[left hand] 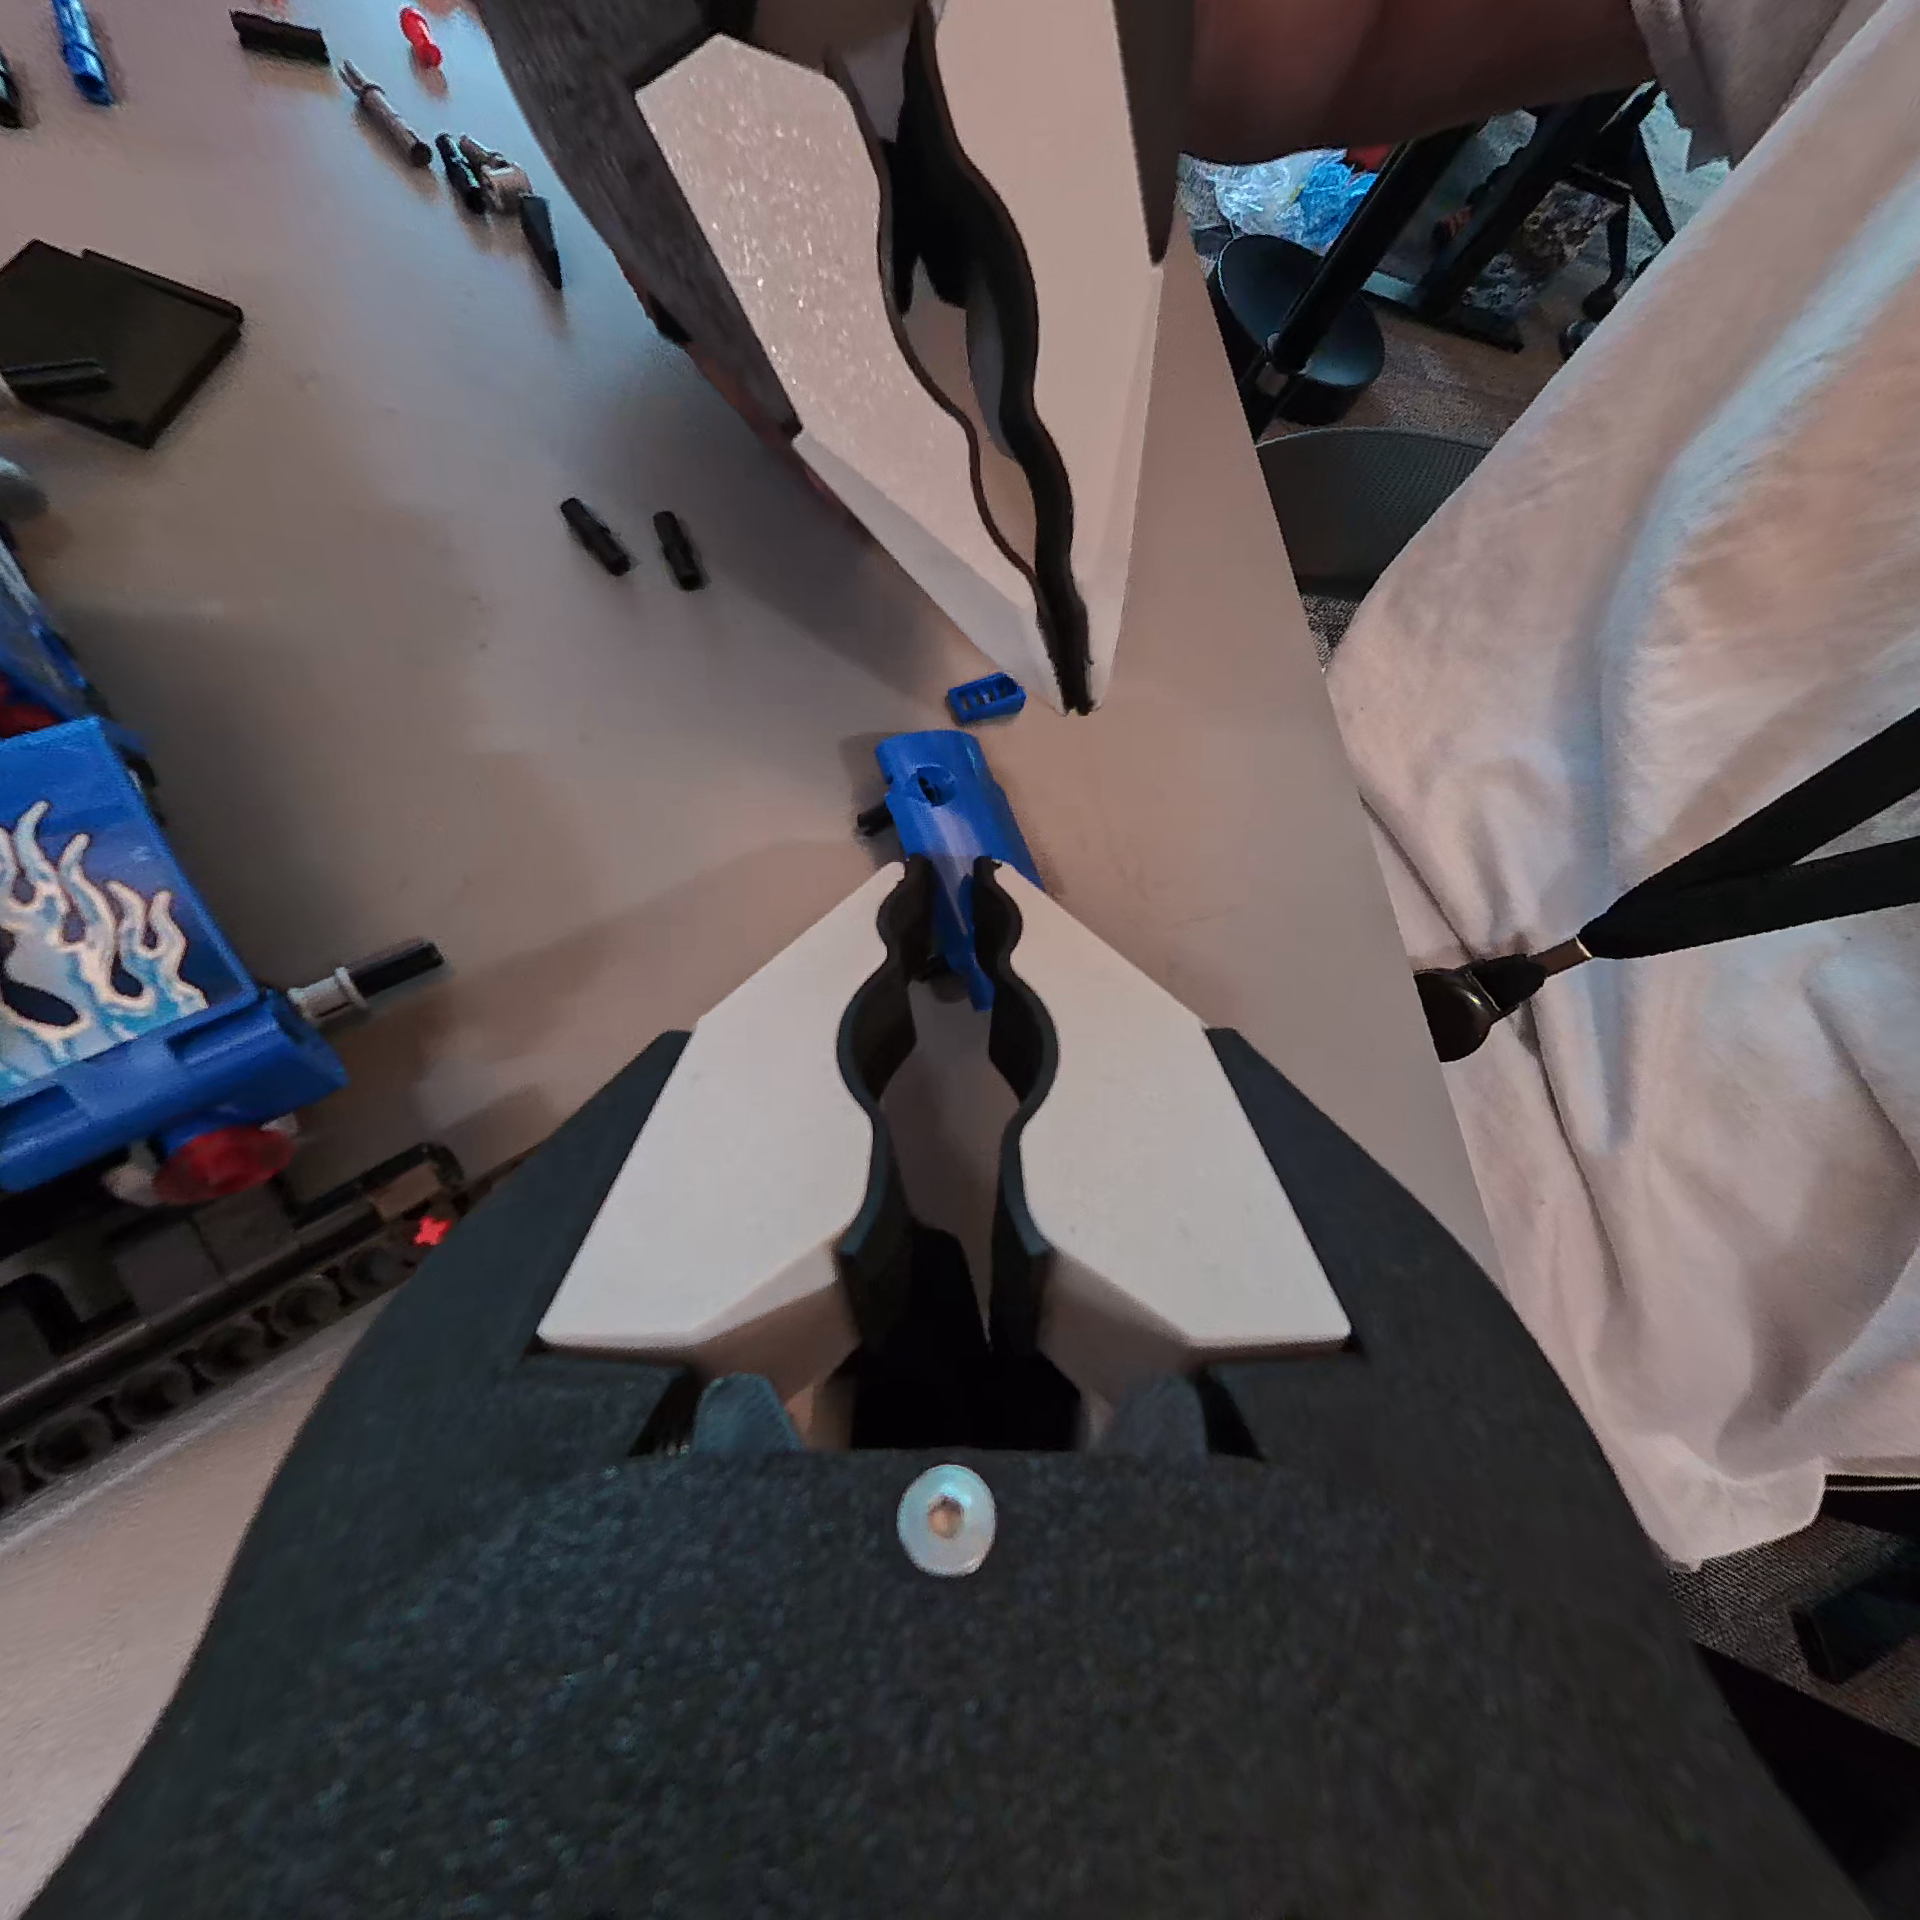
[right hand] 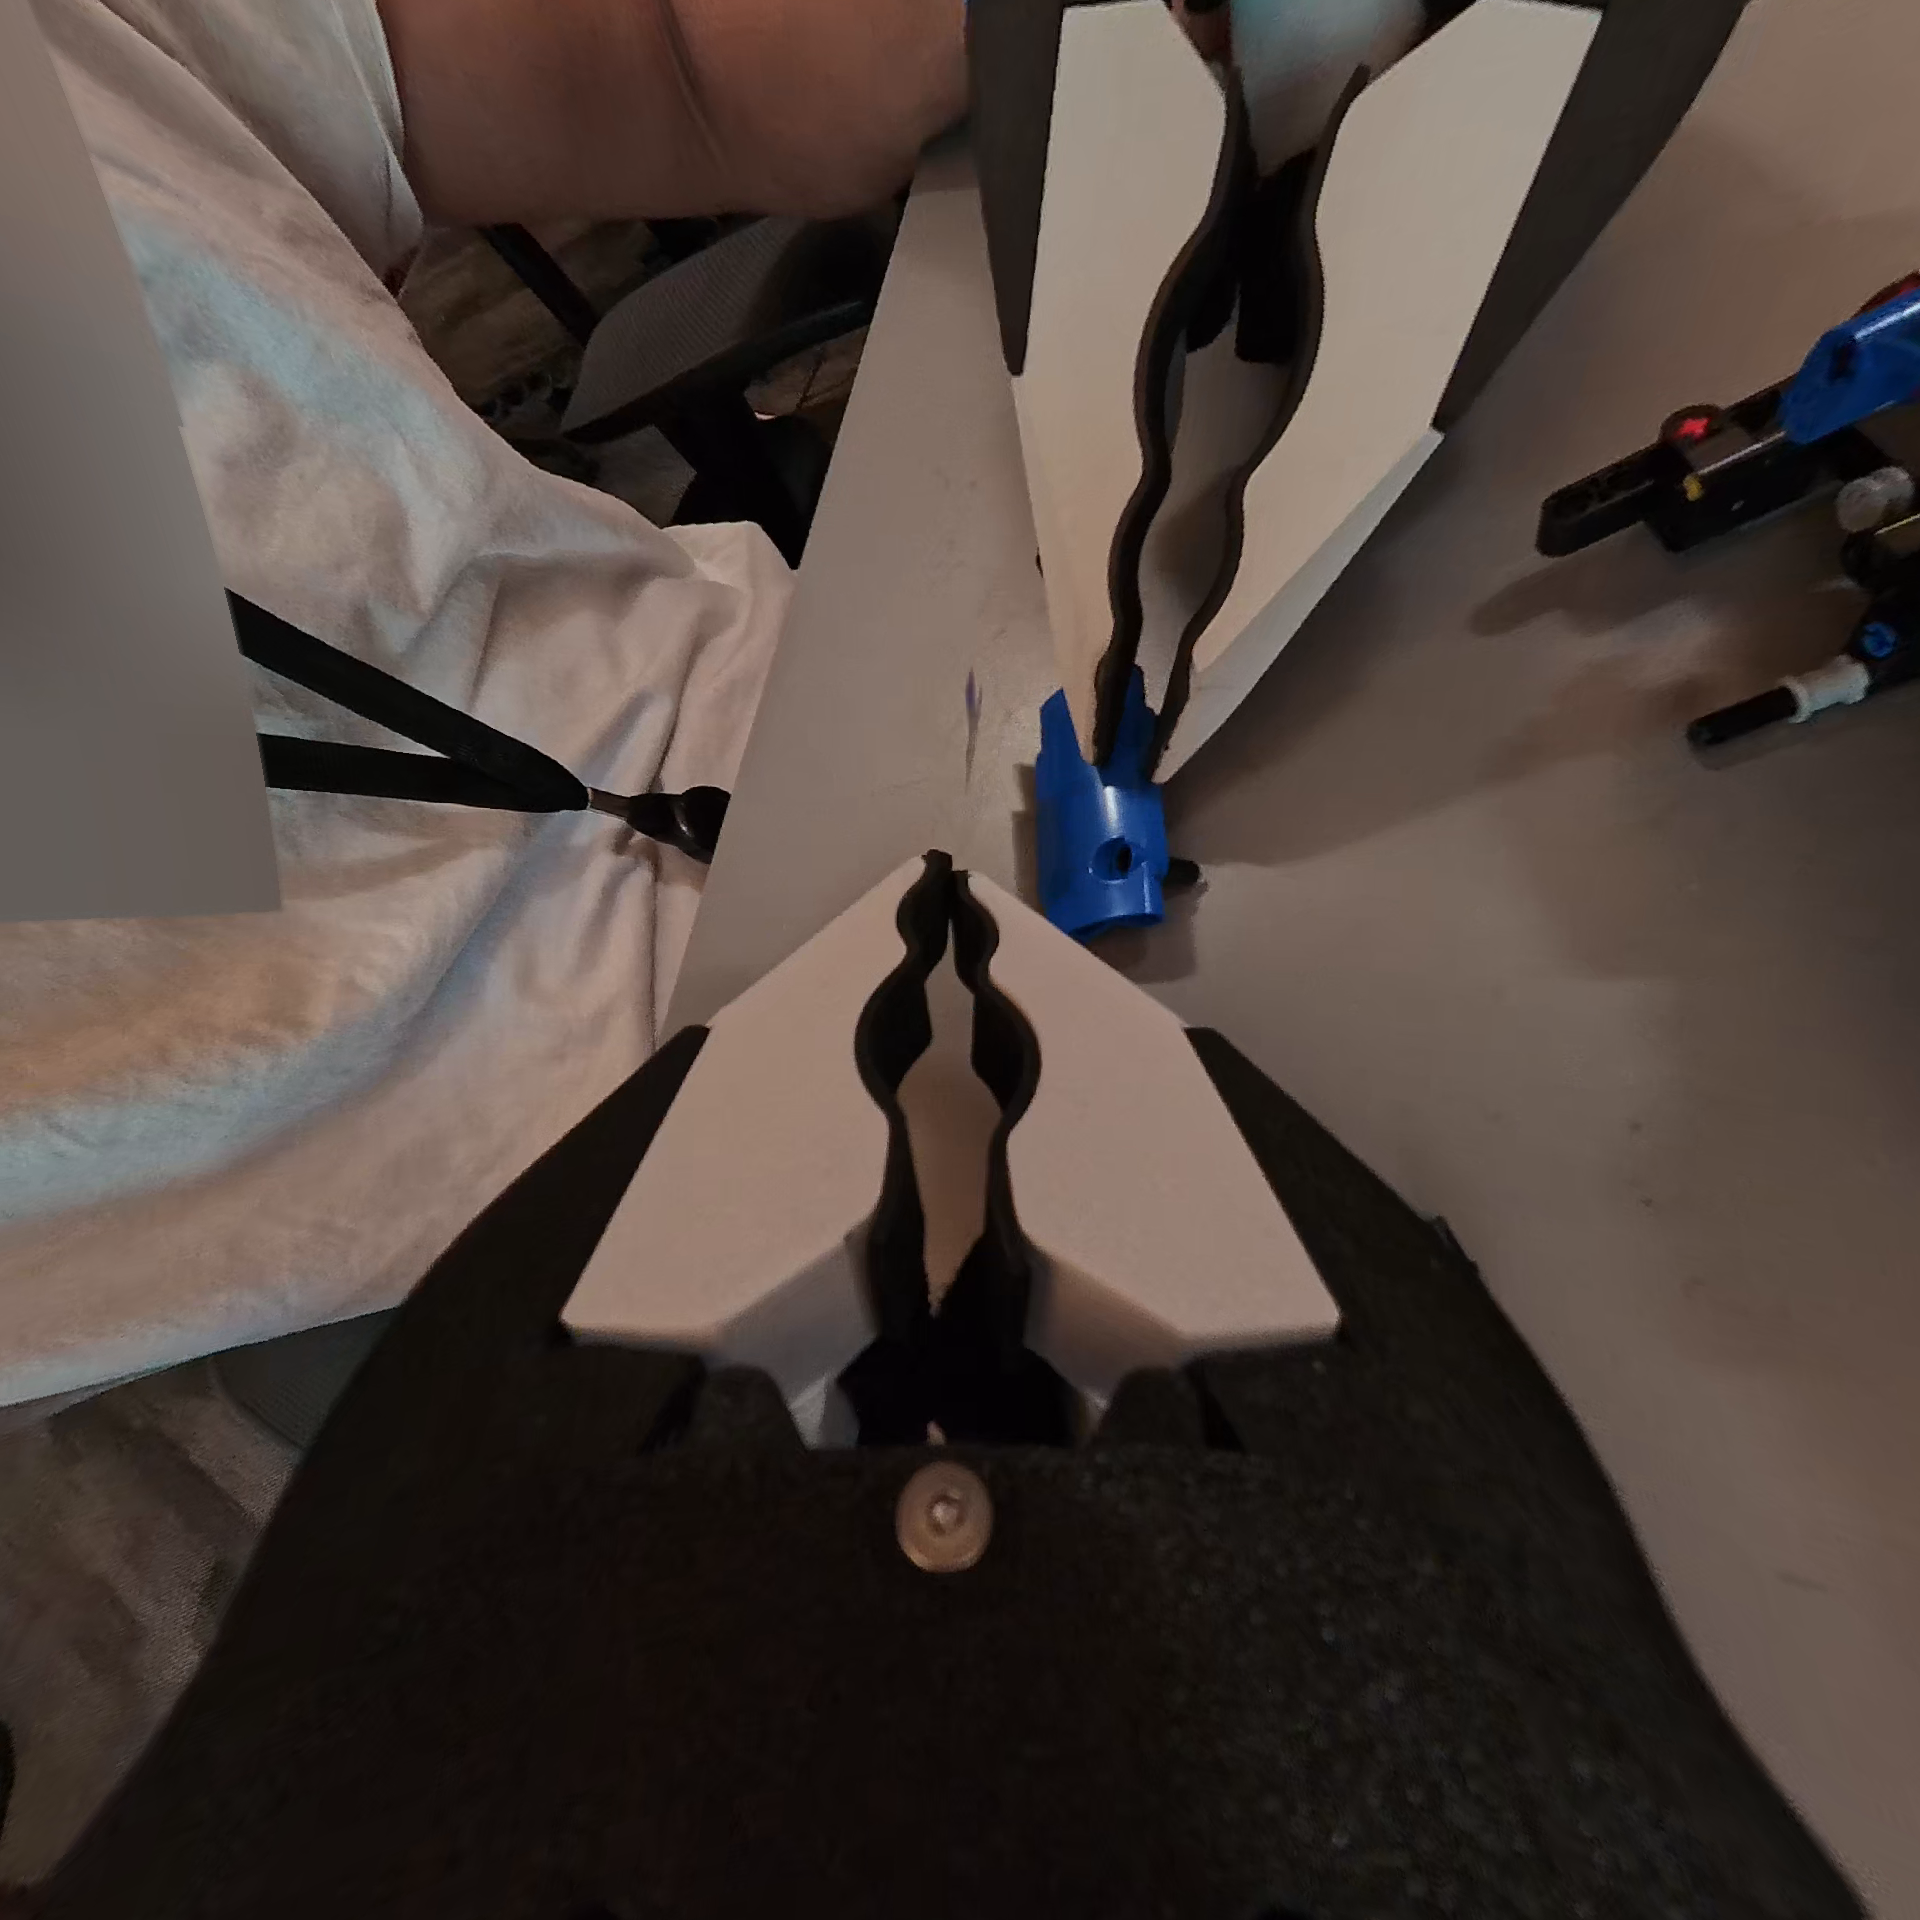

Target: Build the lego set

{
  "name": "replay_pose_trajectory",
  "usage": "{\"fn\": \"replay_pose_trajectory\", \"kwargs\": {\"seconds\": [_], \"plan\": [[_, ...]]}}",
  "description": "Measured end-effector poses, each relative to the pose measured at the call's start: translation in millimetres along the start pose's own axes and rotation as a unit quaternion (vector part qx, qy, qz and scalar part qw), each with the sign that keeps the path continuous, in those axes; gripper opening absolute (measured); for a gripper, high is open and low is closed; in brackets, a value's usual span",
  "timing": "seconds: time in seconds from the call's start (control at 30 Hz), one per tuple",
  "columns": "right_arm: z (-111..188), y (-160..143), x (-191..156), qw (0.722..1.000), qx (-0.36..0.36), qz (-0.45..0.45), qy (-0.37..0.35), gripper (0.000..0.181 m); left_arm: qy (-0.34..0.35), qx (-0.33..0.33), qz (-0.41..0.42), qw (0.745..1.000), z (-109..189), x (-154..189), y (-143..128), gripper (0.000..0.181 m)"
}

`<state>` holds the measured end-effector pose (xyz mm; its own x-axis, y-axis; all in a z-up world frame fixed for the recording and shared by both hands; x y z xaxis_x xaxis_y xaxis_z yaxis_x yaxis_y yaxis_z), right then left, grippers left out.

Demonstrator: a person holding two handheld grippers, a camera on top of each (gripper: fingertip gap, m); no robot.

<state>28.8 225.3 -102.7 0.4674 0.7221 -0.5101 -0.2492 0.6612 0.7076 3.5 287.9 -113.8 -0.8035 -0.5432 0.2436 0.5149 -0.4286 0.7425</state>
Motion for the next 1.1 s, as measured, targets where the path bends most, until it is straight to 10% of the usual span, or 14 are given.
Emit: {"fn": "replay_pose_trajectory", "kwargs": {"seconds": [1.1], "plan": [[-1.3,-0.8,8.8,0.998,0.038,-0.051,0.029,0.000,0.017,0.006,0.002,1.000,6.3,-1.5,-4.3,0.005]]}}
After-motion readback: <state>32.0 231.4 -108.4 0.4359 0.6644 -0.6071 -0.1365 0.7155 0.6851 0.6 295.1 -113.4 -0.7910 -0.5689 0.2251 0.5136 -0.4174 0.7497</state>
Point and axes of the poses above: each gripper's, where its closed fingertips meet, z back along the fingers, y out of its top, x = y × z across the jaws, the point moved 3 cm from there along z, back along the fingers, and after that the axes turned 6 degrees about y, right-handed, at the moved point
